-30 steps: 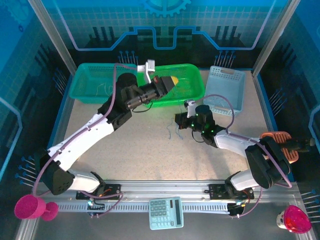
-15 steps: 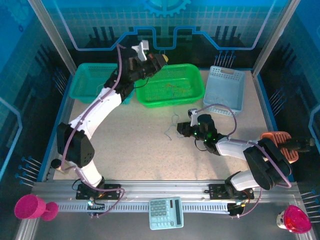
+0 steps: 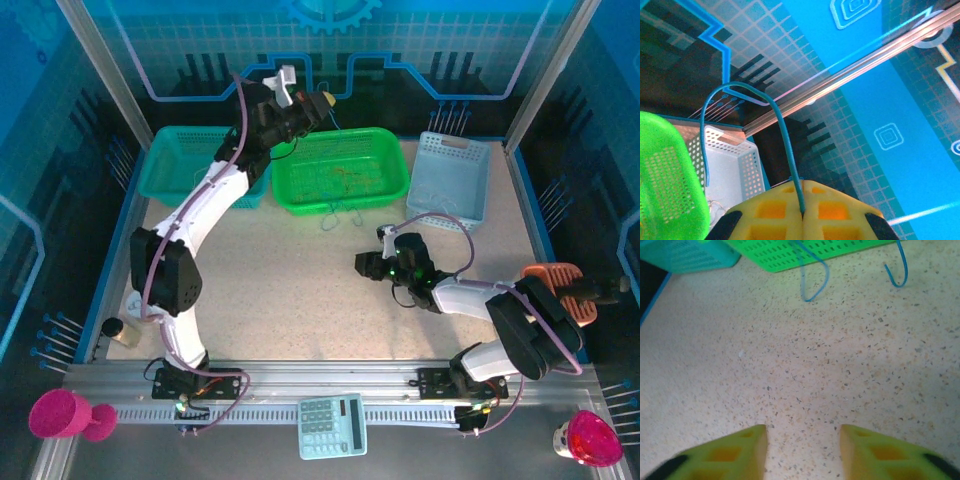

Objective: Untangle the cables

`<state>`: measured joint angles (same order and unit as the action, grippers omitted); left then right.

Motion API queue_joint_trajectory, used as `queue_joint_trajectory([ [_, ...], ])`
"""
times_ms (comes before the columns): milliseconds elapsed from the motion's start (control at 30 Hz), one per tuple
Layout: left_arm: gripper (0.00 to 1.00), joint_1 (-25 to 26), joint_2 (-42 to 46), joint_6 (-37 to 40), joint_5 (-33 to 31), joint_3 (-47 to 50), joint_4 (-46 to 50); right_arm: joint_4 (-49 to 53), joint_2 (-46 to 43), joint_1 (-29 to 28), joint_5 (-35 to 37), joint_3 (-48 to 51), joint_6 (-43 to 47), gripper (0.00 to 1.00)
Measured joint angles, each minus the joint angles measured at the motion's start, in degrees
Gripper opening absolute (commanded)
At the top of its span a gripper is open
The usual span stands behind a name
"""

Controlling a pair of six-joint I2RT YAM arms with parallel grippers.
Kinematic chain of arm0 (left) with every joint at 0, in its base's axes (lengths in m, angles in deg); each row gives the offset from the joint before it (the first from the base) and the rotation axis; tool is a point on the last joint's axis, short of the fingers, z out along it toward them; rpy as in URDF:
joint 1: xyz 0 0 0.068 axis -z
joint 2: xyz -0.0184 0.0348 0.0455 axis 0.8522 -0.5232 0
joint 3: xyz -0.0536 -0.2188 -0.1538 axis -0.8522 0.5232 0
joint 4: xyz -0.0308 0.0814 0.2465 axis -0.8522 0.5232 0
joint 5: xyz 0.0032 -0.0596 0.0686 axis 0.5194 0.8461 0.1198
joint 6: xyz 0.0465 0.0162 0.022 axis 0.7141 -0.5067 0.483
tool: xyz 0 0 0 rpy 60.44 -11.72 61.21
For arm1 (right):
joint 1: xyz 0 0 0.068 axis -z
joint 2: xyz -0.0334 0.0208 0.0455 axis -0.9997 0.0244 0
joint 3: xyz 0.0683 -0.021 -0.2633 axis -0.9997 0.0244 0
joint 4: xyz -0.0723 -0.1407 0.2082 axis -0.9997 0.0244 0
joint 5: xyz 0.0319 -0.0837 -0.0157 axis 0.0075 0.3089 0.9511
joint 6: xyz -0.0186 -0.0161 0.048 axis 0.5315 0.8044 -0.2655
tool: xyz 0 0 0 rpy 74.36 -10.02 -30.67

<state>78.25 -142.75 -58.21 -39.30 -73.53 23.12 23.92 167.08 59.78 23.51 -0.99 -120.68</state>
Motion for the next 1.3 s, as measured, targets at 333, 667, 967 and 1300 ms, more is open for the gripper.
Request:
queue_joint_trajectory([
  [333, 0.00, 0.0, -0.2, -4.4, 3.9, 0.0, -1.0, 3.1, 2.4, 0.4, 0.3, -9.8, 4.4, 0.73],
  [667, 0.00, 3.8, 4.8, -8.4, 7.3, -2.0, -1.5, 3.5, 10.1, 0.8, -0.6, -17.1, 8.2, 0.76],
  [967, 0.00, 7.9, 9.2, -8.5, 8.1, -6.0, -1.0, 2.9, 15.8, 2.2, -0.2, -23.0, 9.0, 0.74],
  [1300, 0.00, 8.2, 10.1, -3.3, 7.0, -10.6, 4.7, 0.5, 15.2, 2.8, -0.2, -18.7, 6.6, 0.74],
])
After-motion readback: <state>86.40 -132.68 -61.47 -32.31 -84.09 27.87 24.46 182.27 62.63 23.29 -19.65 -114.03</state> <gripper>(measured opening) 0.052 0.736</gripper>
